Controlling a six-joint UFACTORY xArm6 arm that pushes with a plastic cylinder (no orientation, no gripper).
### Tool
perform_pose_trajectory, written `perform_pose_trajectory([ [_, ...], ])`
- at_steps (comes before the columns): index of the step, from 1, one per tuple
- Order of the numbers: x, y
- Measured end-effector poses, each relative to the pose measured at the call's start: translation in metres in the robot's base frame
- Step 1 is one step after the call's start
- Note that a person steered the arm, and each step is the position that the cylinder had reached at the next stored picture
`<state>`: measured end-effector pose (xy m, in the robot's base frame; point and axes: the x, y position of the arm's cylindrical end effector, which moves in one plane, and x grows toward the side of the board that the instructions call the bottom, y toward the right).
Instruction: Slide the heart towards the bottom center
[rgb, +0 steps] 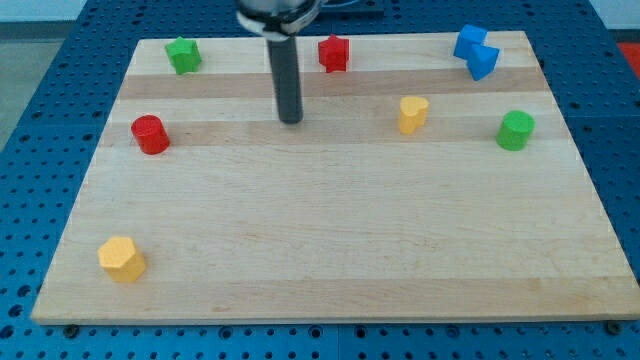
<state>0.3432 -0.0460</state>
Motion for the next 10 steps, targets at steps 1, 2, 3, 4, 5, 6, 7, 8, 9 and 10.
perform_pose_trajectory([
  [1,-0.026,0.045],
  [2,-0.029,0.098],
  [3,-0.029,0.141],
  [4,-0.022,0.165],
  [5,0.0,0.165],
  [6,0.019,0.16],
  [7,0.035,0.155],
  [8,0.053,0.149],
  [9,0.068,0.133],
  [10,0.08,0.108],
])
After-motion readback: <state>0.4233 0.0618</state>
